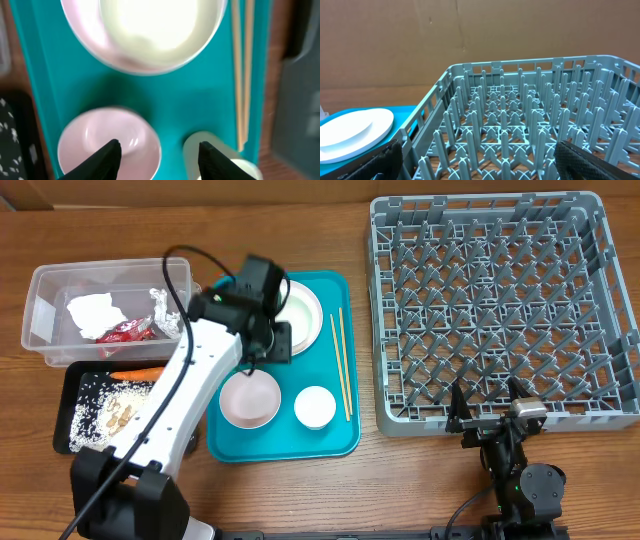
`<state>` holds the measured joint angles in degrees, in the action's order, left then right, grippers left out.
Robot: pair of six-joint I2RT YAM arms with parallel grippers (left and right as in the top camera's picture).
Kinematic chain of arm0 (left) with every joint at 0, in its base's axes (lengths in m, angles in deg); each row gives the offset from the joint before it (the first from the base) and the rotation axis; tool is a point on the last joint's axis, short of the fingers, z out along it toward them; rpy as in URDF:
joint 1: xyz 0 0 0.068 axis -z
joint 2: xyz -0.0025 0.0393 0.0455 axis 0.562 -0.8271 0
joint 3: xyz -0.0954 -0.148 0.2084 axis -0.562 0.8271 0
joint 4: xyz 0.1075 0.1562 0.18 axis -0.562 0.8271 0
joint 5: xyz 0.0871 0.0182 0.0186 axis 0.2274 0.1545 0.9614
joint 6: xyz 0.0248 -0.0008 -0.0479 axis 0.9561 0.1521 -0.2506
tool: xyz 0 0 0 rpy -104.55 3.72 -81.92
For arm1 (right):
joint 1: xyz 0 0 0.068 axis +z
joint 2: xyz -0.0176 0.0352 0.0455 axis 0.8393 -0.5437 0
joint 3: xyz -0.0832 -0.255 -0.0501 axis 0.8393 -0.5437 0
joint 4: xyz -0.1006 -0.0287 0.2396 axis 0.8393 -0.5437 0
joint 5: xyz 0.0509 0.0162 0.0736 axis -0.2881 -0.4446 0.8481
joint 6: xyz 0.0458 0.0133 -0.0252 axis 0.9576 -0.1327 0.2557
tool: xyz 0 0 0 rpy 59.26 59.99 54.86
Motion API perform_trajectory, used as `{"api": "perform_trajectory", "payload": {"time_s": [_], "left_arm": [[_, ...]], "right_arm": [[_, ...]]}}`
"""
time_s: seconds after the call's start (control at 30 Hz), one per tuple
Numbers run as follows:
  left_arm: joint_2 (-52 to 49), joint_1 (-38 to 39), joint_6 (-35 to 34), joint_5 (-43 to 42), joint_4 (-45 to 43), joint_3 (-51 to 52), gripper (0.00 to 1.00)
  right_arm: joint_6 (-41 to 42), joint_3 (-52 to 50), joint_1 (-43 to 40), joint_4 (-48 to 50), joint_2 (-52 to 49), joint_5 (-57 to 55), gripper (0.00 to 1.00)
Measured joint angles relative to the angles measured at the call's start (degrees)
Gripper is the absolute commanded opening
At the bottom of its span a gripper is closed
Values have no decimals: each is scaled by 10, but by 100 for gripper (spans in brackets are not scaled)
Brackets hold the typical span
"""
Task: Sort waste into correct bins and load items into the dishwasher
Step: 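Release the pink bowl and move the left gripper to the white cup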
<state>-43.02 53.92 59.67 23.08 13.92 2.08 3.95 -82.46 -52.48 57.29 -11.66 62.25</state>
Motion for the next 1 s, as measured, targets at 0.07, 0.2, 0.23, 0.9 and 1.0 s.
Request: {"api": "perform_trajectory", "payload": {"time_s": [0.07, 0.2, 0.23, 0.9, 1.0], "left_arm": [[0, 0, 0, 0, 0, -32, 52], [0, 0, 0, -3, 3, -56, 52], [0, 0, 0, -4, 8, -56, 52], [0, 77, 0, -73, 61, 45, 52], [0, 96, -1, -78, 38, 75, 52]], "right_arm": [[0, 0, 0, 0, 0, 0, 100], [0, 0, 0, 0, 0, 0, 100], [0, 0, 0, 0, 0, 0, 100], [0, 0, 0, 0, 0, 0, 100], [0, 0, 0, 0, 0, 0, 100]]}}
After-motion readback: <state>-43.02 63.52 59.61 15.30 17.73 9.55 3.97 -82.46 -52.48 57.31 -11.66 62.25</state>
